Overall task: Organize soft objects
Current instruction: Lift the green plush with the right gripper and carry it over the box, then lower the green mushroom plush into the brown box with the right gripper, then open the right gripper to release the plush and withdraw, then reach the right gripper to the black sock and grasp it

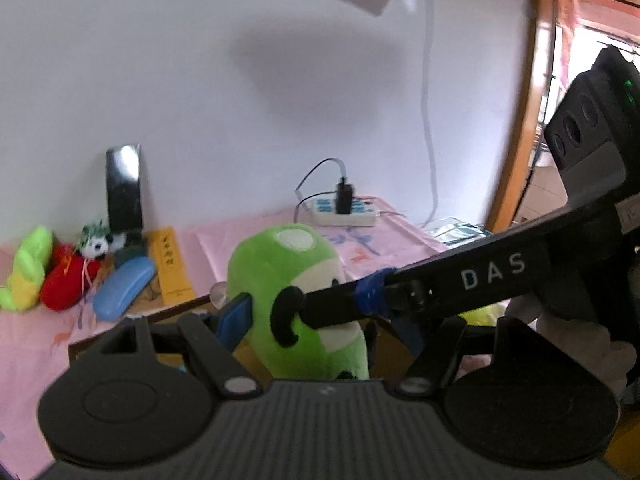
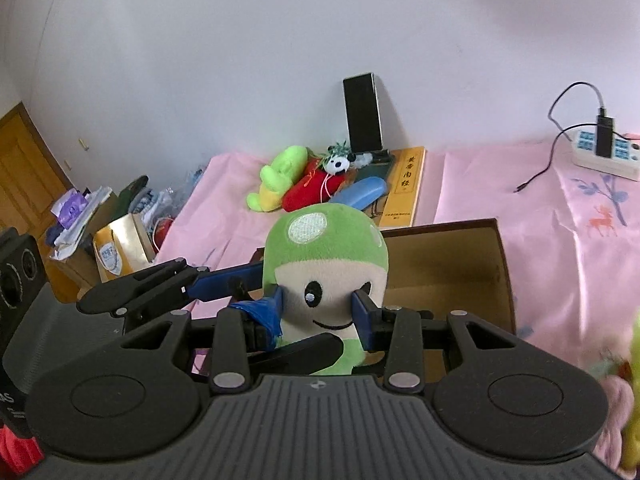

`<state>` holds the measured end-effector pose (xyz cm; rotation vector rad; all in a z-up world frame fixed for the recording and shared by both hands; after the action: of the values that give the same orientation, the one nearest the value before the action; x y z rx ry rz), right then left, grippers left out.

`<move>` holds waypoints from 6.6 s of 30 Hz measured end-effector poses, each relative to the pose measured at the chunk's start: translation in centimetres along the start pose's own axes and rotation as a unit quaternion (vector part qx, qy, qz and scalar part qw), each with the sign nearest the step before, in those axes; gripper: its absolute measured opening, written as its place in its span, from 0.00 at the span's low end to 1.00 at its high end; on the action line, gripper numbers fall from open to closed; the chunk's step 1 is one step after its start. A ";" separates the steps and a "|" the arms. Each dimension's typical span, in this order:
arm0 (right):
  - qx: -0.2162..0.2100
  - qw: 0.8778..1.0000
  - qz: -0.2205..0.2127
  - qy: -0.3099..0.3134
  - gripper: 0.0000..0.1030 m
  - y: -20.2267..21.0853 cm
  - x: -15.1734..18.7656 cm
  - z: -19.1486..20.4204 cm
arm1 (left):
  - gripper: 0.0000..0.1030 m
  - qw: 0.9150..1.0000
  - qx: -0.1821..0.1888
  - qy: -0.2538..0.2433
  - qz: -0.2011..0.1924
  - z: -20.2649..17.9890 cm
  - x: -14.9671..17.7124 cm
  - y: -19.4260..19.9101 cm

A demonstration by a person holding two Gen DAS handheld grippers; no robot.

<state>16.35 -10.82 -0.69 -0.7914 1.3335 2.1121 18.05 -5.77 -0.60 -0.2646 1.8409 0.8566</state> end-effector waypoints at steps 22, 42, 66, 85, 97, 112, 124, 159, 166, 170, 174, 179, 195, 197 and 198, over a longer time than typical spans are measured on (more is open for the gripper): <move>-0.006 0.986 0.163 -0.041 0.21 -13.4 2.9 -3.7 | 0.70 0.975 -0.064 0.161 0.138 9.5 7.1 -9.5; 0.018 0.984 0.141 -0.110 0.21 -14.7 3.7 -6.0 | 0.68 0.965 -0.119 0.159 0.169 10.6 8.8 -10.8; 0.038 0.989 0.123 -0.078 0.21 -14.7 3.6 -5.2 | 0.72 0.963 -0.144 0.142 0.175 10.4 8.9 -10.9; 0.032 0.989 0.123 -0.073 0.21 -14.9 3.9 -5.1 | 0.75 0.961 -0.143 0.142 0.189 10.4 9.0 -11.2; 0.028 0.990 0.123 -0.066 0.22 -14.9 3.9 -5.0 | 0.75 0.964 -0.138 0.131 0.186 10.0 8.8 -11.2; 0.024 0.988 0.130 -0.081 0.22 -14.9 4.0 -5.2 | 0.76 0.966 -0.143 0.124 0.178 10.0 8.4 -11.1; 0.063 0.994 0.059 -0.073 0.22 -10.7 2.9 -5.2 | 0.76 0.970 -0.167 0.117 0.132 8.5 6.6 -7.5; 0.131 0.991 -0.013 0.003 0.21 3.1 10.4 -3.3 | 0.87 0.989 -0.045 0.076 0.115 -4.6 11.2 3.8; 0.131 0.989 0.059 -0.032 0.21 2.0 15.1 -4.6 | 0.87 0.985 0.020 0.058 0.163 -8.4 15.2 1.1; 0.121 0.988 0.084 -0.039 0.20 1.5 16.7 -4.6 | 0.87 0.979 0.038 0.074 0.188 -9.0 17.1 -0.5; 0.105 0.987 0.108 -0.050 0.19 0.9 18.0 -4.5 | 0.87 0.971 0.054 0.107 0.207 -8.8 18.4 -1.9; 0.093 0.986 0.131 -0.050 0.19 -0.1 19.1 -4.5 | 0.87 0.966 0.052 0.118 0.223 -8.8 19.6 -3.6; 0.049 0.979 0.178 -0.084 0.17 -2.1 21.0 -5.3 | 0.49 0.957 0.047 0.147 0.245 -8.8 21.4 -6.4; 0.050 0.980 0.173 -0.083 0.14 -2.1 20.9 -5.2 | 0.45 0.958 0.045 0.149 0.241 -8.6 21.4 -6.3; 0.049 0.980 0.172 -0.084 0.11 -2.2 20.9 -5.2 | 0.42 0.958 0.044 0.149 0.240 -8.6 21.4 -6.3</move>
<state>4.34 -12.36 -18.59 -0.3493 1.5559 2.2912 5.99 -11.71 -20.37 0.1277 2.2664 1.1059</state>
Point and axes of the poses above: each gripper's, at about its wrist camera, not at the fingertips, and y roughly against the way its jaws point, z to its left, x to its underside, the point moved 9 cm from there along -y, roughly the way its jaws point, and after that the axes turned 10 degrees about x, right-handed, at the moved point
